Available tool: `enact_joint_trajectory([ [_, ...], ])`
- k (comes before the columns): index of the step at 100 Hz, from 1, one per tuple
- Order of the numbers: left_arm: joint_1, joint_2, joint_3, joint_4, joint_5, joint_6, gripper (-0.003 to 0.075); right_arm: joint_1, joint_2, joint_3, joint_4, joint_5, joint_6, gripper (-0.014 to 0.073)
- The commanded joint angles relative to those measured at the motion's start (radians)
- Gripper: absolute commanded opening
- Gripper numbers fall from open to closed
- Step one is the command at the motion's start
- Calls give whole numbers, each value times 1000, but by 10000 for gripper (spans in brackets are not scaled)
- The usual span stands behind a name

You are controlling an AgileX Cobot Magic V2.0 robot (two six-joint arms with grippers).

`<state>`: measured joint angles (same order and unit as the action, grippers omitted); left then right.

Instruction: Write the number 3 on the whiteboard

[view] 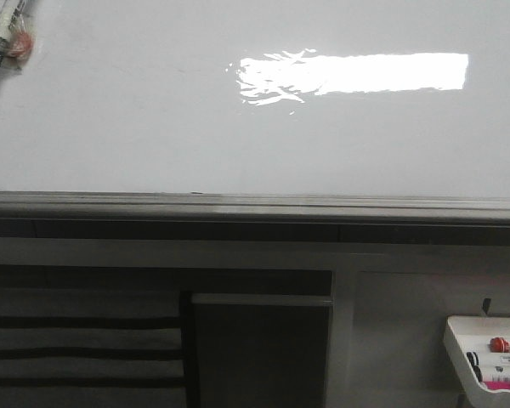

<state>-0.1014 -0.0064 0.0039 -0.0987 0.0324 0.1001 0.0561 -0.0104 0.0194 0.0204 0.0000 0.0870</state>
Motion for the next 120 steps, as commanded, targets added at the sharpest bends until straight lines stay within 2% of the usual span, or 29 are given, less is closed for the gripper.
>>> enact_joint_trajectory([
  [1, -7, -29, 2, -2, -73, -9, -19, -7, -21, 22, -12, -79, -1, -79],
  [56, -7, -29, 2, -2, -73, -9, -19, -7, -21, 22, -12, -79, -5, -79],
  [71, -7, -29, 2, -2, -90, -9, -19, -7, -21, 22, -36, -156, -16, -79],
  [105, -7, -29, 2, -2, -93, -9, -19, -7, -21, 22, -36, -172, -16, -79],
  [120, -7, -29, -4, -83, -134, -9, -19, -7, -21, 13, -20, -172, -14, -79],
])
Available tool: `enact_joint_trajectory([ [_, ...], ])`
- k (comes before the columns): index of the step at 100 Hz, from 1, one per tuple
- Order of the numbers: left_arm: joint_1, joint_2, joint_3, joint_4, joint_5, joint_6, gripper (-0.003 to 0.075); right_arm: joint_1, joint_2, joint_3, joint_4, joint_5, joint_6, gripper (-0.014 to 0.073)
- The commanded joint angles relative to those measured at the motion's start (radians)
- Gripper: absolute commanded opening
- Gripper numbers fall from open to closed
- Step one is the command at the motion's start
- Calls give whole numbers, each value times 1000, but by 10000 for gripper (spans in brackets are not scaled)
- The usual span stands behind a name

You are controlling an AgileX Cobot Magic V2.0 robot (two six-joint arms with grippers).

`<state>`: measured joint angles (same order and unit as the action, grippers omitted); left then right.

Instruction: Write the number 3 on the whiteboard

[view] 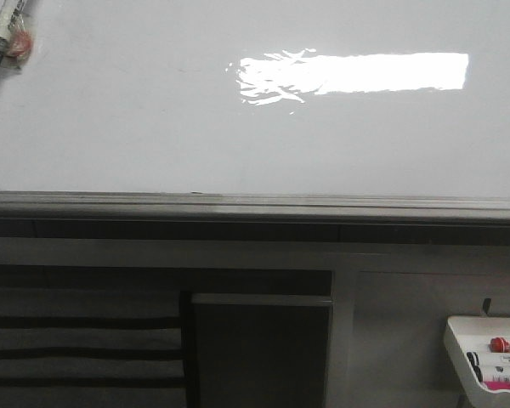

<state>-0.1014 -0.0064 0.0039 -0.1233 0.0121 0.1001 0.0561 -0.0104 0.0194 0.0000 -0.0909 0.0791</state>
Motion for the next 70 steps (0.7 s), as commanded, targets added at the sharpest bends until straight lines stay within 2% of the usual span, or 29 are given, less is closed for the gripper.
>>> enact_joint_trajectory([
  [1, -7, -29, -5, -65, -116, -9, -19, -7, -21, 10, 0, -78, -6, -79],
  [8, -7, -29, -29, -94, -124, -9, -19, -7, -21, -19, 42, -42, -6, -79],
  [23, -7, -21, -149, -94, -58, -9, -19, -7, 8, -159, 55, 136, -6, -79],
  [41, -7, 111, -384, -54, 150, -9, -19, -7, 134, -378, 10, 358, -8, -79],
  [49, -7, 185, -467, -45, 200, -9, -19, -7, 214, -470, 0, 424, -8, -79],
  [70, -7, 328, -558, -50, 150, -9, -19, -7, 332, -578, 0, 429, -8, -79],
])
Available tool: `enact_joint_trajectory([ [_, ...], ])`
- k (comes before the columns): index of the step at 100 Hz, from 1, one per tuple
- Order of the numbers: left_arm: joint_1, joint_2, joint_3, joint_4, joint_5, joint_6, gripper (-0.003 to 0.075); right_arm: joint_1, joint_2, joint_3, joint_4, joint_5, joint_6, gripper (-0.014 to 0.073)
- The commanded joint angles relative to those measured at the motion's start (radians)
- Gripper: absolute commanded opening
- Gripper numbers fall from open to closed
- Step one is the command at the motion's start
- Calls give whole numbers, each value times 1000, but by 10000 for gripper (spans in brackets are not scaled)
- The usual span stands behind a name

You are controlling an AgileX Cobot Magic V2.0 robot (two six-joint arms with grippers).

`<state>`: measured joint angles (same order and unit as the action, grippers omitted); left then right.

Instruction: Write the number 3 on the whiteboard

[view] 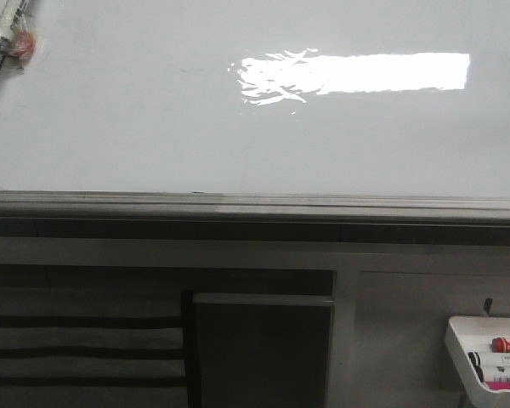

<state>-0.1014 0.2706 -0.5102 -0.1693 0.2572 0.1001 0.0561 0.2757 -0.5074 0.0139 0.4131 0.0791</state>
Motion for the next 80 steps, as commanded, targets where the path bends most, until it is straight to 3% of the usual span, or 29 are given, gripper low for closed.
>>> enact_joint_trajectory([
  [1, -7, 56, -44, -4, -98, -9, -19, -7, 50, -51, -14, -78, -8, -79],
  [48, -7, 98, -44, -7, -98, -9, -18, -7, 62, -51, -14, -90, -8, -77],
  [54, -7, 98, -44, -7, -98, -9, 0, -7, 62, -51, -14, -90, -8, -34],
  [59, -7, 98, -44, -7, -98, -9, 62, -7, 62, -51, -14, -92, -8, 50],
  [64, -7, 102, -44, -4, -98, -9, 167, -7, 62, -51, -30, -94, -8, 188],
  [74, -7, 101, -44, -3, -104, -9, 438, -7, 62, -51, -39, -94, -8, 427],
  [80, -7, 101, -44, -3, -112, -9, 533, -7, 62, -51, -39, -94, -8, 493],
])
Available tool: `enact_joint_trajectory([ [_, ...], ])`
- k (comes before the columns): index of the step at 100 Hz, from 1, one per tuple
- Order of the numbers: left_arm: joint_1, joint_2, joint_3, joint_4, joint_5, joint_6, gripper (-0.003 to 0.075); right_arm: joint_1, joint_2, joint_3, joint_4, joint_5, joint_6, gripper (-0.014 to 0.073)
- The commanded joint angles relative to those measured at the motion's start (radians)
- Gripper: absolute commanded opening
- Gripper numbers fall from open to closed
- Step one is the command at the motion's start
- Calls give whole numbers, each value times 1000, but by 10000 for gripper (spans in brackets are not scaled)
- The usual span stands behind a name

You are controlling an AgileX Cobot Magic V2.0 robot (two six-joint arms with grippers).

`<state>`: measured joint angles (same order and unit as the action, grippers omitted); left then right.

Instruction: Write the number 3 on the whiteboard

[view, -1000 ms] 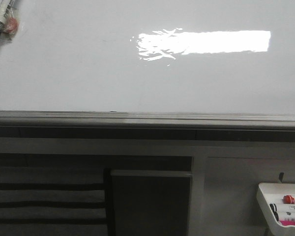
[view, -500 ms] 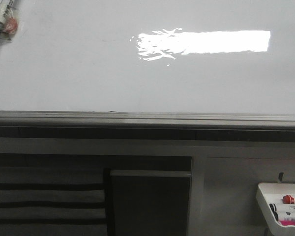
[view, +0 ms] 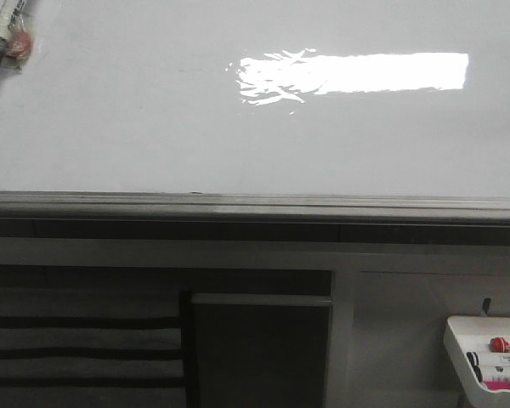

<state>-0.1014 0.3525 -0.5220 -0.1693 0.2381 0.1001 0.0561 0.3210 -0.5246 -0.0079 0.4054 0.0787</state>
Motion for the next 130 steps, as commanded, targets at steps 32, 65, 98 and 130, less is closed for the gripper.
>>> enact_joint_trajectory([
  [32, -7, 19, -32, -3, -104, -9, 555, -7, 17, -34, -2, -86, -8, 514],
  [65, -9, 143, -49, 13, -58, 24, 555, -7, 17, -34, 44, -89, -8, 514],
  [98, -14, 533, -220, 13, -20, 72, 555, -7, 17, -34, 44, -89, -8, 514],
  [130, -98, 849, -313, 33, -132, 89, 555, -7, 17, -34, 44, -89, -8, 514],
])
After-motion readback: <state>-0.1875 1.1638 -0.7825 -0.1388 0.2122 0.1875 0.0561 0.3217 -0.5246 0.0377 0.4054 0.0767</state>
